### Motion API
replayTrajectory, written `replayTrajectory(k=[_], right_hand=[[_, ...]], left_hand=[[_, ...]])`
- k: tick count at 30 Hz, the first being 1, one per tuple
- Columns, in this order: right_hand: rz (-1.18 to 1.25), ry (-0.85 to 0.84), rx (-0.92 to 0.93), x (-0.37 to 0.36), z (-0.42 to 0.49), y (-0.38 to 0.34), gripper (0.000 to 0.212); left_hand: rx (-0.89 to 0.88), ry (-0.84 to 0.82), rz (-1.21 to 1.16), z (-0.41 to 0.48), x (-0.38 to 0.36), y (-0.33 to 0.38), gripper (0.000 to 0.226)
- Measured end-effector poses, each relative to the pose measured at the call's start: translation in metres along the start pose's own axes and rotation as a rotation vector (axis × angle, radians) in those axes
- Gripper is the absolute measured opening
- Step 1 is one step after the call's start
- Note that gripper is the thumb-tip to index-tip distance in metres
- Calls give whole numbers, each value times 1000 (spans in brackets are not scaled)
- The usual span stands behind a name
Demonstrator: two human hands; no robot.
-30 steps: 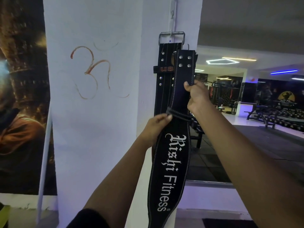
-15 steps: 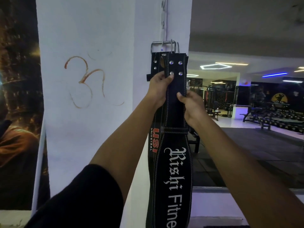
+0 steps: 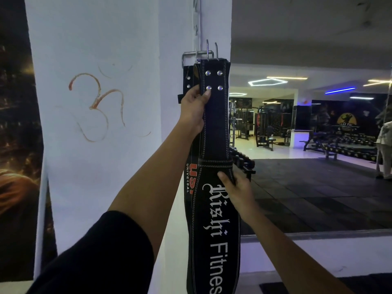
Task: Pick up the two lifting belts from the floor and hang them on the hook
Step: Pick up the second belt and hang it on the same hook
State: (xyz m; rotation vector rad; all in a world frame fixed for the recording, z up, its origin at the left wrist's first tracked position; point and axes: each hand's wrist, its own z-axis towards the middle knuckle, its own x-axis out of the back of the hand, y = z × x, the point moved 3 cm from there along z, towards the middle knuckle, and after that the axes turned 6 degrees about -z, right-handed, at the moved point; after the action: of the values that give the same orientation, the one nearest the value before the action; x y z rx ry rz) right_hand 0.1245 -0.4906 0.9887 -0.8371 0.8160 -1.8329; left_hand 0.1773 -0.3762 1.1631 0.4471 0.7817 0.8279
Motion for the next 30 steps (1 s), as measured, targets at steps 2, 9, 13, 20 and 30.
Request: replayTrajectory(k=[2, 9, 13, 20, 30], right_hand=[[-3, -7, -9, -2, 0, 4, 45], [-20, -41, -105, -3, -2, 22, 38], [121, 80, -78, -3, 13, 4, 31], [272, 202, 27, 2, 49, -50, 22], [358, 232, 71, 4, 113, -132, 27]], left_hand=[[-1, 1, 6, 0, -3, 4, 25], [-2, 21, -10, 0, 1, 8, 34], [-25, 2, -39, 4, -1, 13, 15], [-51, 13, -72, 4, 2, 7, 13], [-2, -37, -14, -6, 8, -9, 33]])
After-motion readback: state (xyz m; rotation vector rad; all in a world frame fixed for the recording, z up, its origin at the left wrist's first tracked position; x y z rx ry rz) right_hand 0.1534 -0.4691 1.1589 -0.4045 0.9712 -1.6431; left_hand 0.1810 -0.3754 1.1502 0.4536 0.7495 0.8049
